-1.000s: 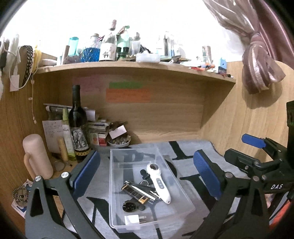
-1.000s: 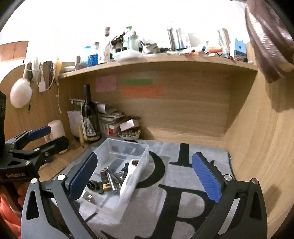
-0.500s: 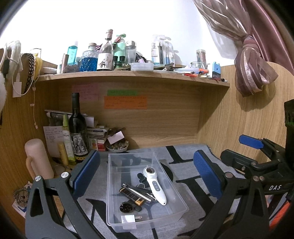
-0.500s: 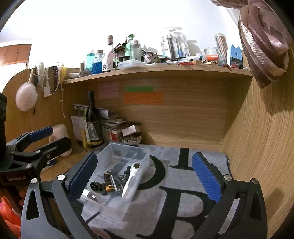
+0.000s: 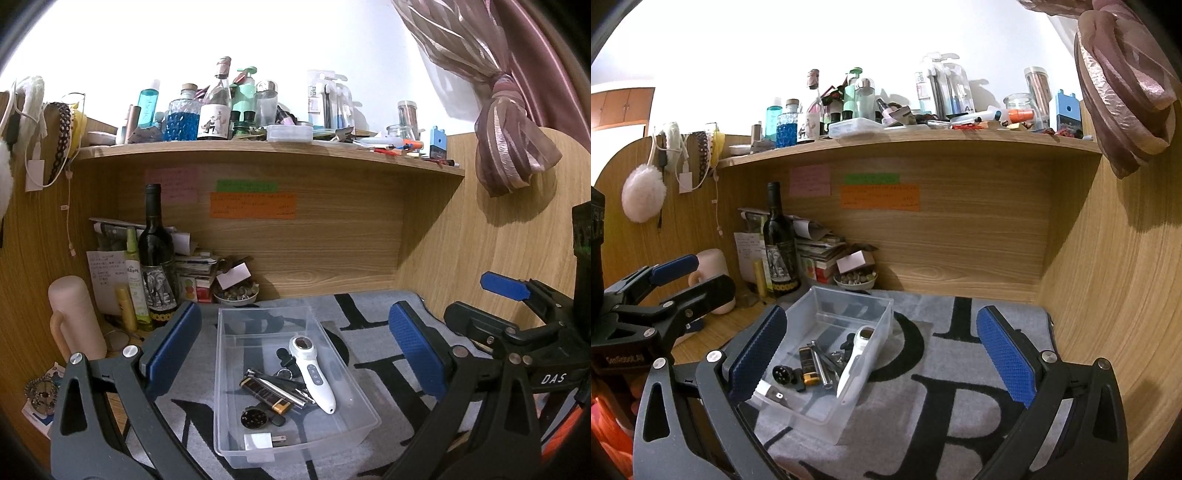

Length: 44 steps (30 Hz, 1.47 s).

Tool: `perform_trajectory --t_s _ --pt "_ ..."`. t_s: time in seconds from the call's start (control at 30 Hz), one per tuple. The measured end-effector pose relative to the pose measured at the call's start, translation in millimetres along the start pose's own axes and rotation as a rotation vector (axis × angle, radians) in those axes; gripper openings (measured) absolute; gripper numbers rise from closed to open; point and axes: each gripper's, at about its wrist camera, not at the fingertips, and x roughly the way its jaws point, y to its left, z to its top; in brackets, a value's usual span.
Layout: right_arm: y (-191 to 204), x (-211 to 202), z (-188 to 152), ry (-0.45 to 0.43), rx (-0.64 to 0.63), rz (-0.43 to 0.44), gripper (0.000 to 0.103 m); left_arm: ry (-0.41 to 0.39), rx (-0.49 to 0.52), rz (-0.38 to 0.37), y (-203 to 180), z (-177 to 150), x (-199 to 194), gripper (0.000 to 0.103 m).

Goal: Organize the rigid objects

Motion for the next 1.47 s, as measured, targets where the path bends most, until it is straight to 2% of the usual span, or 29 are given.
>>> perform_trajectory --t_s 0.6,1.2,1.47 --pt "3.5 -1.8 1.1 -0.01 -0.019 -0.005 0.103 -0.015 0.006 0.002 0.6 -0.2 -3.7 0.103" --pt "1.4 -0.3 -0.6 -0.01 -0.019 -0.011 0.103 0.004 0.001 -0.016 -2.1 -2.8 0.8 0.103" --pt "0.9 0.3 -0.6 -0.008 -0.018 -0.008 0.103 -0.017 0.008 -0.018 -3.6 -1.6 -1.9 0.103"
